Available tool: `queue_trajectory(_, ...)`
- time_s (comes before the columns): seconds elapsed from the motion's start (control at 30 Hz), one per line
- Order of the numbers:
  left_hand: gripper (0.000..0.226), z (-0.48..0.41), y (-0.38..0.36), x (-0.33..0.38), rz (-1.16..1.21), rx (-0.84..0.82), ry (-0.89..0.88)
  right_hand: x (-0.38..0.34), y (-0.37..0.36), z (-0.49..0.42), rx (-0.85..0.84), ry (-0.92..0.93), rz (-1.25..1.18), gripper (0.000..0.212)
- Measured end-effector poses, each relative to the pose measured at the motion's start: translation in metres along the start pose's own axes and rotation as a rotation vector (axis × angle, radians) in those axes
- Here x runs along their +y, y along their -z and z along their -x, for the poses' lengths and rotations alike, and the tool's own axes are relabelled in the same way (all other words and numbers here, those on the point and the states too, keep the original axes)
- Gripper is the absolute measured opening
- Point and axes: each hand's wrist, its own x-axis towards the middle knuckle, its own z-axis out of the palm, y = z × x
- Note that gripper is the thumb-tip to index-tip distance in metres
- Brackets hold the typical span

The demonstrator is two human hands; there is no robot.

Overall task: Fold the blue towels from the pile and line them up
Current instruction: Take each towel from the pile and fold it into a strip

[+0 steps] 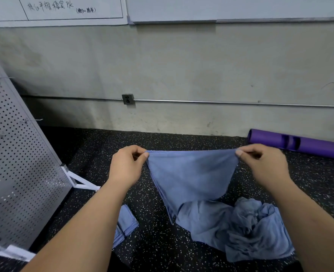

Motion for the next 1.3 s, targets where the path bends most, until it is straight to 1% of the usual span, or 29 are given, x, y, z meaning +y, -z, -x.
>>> queue_trajectory(0.03, 0.006, 0.0, 0.0, 0.0, 0.001, -0.001, 0.001, -0.001, 0.001, -0.001, 0.052, -0.004, -0.04, 0.002)
queue_trajectory(0.07, 0.006, 0.001, 0.0, 0.0, 0.003, -0.002, 0.001, -0.001, 0.002, -0.002, 0.061, 0.002, -0.052, 0.003)
queue_trajectory(0.17, 0.008, 0.001, 0.001, 0.0, 0.006, -0.006, -0.001, 0.0, -0.001, 0.0, -0.066, -0.014, 0.006, 0.01)
queue_trajectory(0.27, 0.01, 0.001, 0.0, 0.0, 0.029, -0.003, -0.009, 0.003, 0.0, -0.002, 0.053, -0.024, -0.076, 0.005)
queue_trajectory(0.3, 0.01, 0.001, 0.0, 0.0, 0.034, 0.003, -0.01, 0.004, 0.0, -0.003, 0.047, -0.027, -0.077, 0.007)
queue_trajectory(0.37, 0.009, 0.001, 0.0, 0.001, 0.032, 0.008, -0.002, 0.007, -0.004, -0.001, -0.11, -0.047, 0.01, 0.011)
queue_trajectory(0.4, 0.009, 0.001, 0.0, 0.001, 0.03, 0.007, 0.006, 0.006, -0.006, 0.001, -0.15, -0.055, 0.033, 0.011)
queue_trajectory(0.43, 0.009, 0.001, 0.0, 0.0, 0.028, 0.003, 0.013, 0.005, -0.007, 0.001, -0.119, -0.048, 0.009, 0.009)
queue_trajectory(0.5, 0.009, 0.001, 0.001, 0.0, 0.043, 0.005, 0.022, 0.004, -0.005, 0.0, 0.029, -0.037, -0.11, 0.005)
queue_trajectory(0.53, 0.009, 0.001, 0.001, 0.0, 0.05, 0.011, 0.022, 0.002, -0.004, -0.001, 0.054, -0.034, -0.128, 0.005)
queue_trajectory(0.63, 0.009, 0.001, 0.001, 0.001, 0.051, 0.023, 0.029, 0.003, -0.007, 0.003, -0.115, -0.049, -0.015, 0.009)
queue_trajectory(0.67, 0.008, 0.001, 0.001, 0.001, 0.05, 0.022, 0.033, 0.004, -0.007, 0.003, -0.095, -0.051, -0.023, 0.007)
queue_trajectory(0.73, 0.008, 0.002, 0.001, 0.001, 0.047, 0.017, 0.036, 0.004, -0.005, 0.0, 0.017, -0.04, -0.059, 0.005)
queue_trajectory(0.77, 0.007, 0.002, 0.001, 0.002, 0.043, 0.017, 0.036, 0.004, -0.005, -0.001, 0.019, -0.037, -0.056, 0.006)
queue_trajectory(0.83, 0.008, 0.002, 0.0, 0.002, 0.039, 0.02, 0.041, 0.003, -0.007, 0.0, -0.099, -0.049, 0.012, 0.011)
queue_trajectory(0.87, 0.008, 0.002, 0.0, 0.002, 0.041, 0.023, 0.045, 0.003, -0.008, 0.003, -0.126, -0.051, 0.04, 0.011)
queue_trajectory(0.97, 0.008, 0.0, 0.0, -0.001, 0.061, 0.032, 0.05, 0.001, -0.005, 0.003, 0.01, -0.016, -0.021, 0.006)
queue_trajectory(1.0, 0.008, 0.0, 0.001, -0.001, 0.067, 0.035, 0.053, 0.001, -0.004, 0.001, 0.004, -0.011, -0.019, 0.007)
queue_trajectory(1.1, 0.009, -0.001, 0.0, -0.001, 0.087, 0.049, 0.086, 0.002, -0.009, 0.004, -0.195, -0.018, 0.085, 0.012)
queue_trajectory(1.13, 0.01, -0.001, 0.0, -0.001, 0.09, 0.053, 0.096, 0.003, -0.01, 0.005, -0.187, -0.015, 0.079, 0.012)
queue_trajectory(1.2, 0.009, -0.002, 0.0, -0.002, 0.089, 0.055, 0.098, 0.002, -0.008, 0.003, -0.095, -0.009, 0.021, 0.01)
queue_trajectory(1.23, 0.009, -0.001, 0.001, -0.002, 0.089, 0.053, 0.095, 0.0, -0.007, 0.001, -0.079, -0.002, -0.008, 0.01)
queue_trajectory(1.3, 0.009, -0.001, 0.0, -0.001, 0.098, 0.049, 0.086, 0.0, -0.009, 0.0, -0.106, 0.004, -0.029, 0.011)
